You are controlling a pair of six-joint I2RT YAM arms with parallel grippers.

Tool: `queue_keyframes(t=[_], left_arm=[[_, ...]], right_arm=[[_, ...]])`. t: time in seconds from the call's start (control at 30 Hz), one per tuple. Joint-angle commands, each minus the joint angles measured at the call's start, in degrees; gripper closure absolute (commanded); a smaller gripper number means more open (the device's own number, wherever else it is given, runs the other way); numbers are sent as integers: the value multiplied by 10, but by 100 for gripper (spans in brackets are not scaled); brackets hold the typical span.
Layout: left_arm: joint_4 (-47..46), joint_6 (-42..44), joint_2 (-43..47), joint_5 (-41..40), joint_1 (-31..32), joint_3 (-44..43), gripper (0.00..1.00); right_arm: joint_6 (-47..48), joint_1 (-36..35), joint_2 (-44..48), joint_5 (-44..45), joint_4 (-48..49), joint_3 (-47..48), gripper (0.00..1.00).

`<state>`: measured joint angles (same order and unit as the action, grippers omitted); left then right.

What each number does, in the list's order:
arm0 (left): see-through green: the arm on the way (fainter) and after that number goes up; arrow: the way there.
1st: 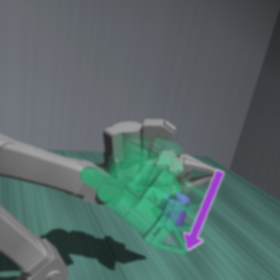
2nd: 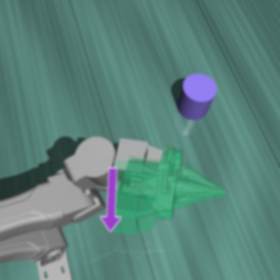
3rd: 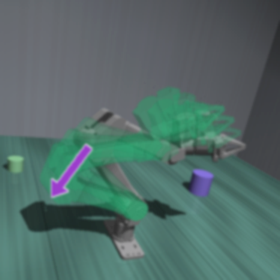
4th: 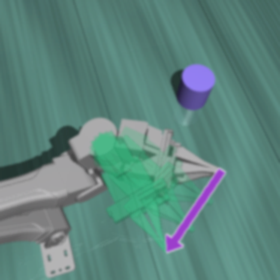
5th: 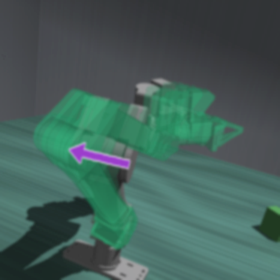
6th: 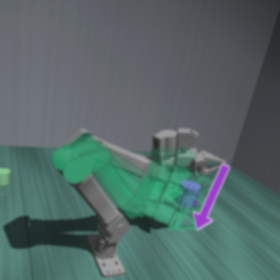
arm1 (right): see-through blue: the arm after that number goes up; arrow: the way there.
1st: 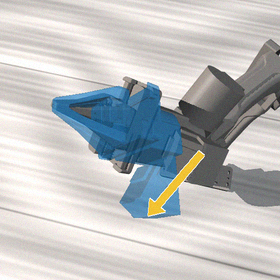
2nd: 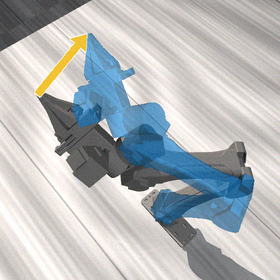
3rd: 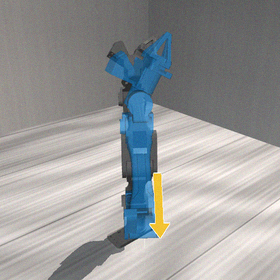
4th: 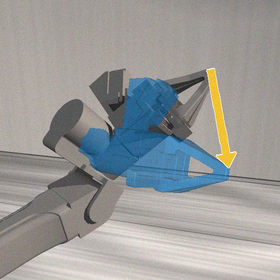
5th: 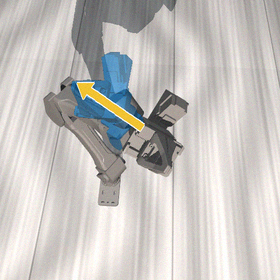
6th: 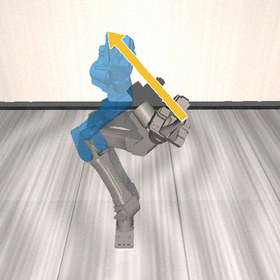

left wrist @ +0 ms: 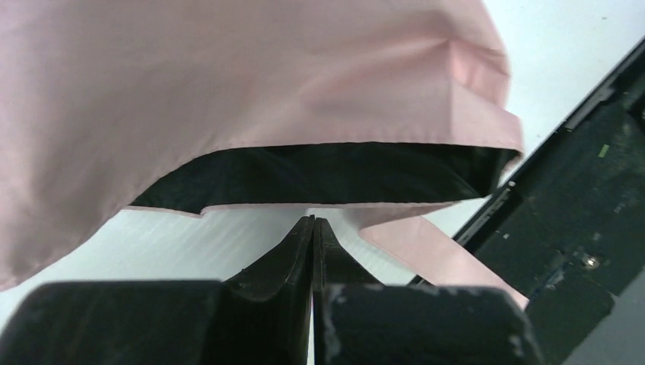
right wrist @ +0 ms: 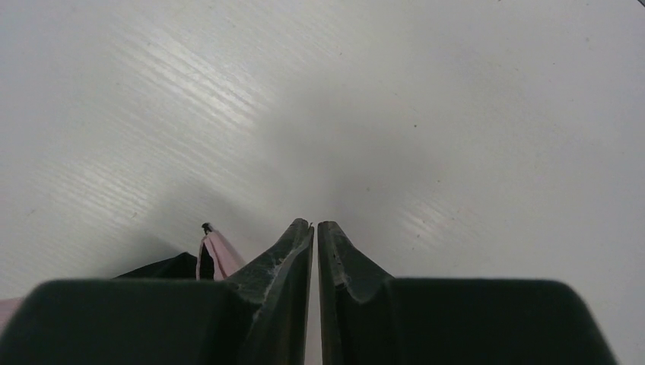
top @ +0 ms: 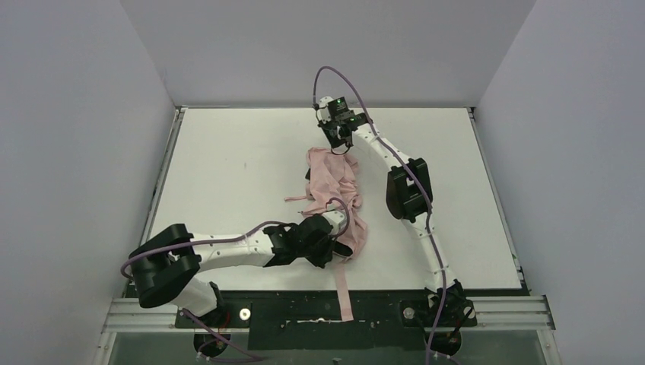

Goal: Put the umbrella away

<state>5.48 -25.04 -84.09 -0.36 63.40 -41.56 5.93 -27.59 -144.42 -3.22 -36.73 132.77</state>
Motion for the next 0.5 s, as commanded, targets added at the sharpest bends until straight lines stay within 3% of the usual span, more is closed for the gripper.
queue_keyframes(t=[0.0, 0.33, 0.47], left_arm=[[-15, -4, -12, -42, -3, -28, 100], [-46, -18, -73, -54, -45, -40, 100], [-79, -26, -86, -59, -63, -31, 100]], right_arm=[[15, -4, 7, -32, -37, 21, 89], [24, -3, 28, -54, -120, -25, 89], [26, -4, 48, -101, -136, -66, 89]])
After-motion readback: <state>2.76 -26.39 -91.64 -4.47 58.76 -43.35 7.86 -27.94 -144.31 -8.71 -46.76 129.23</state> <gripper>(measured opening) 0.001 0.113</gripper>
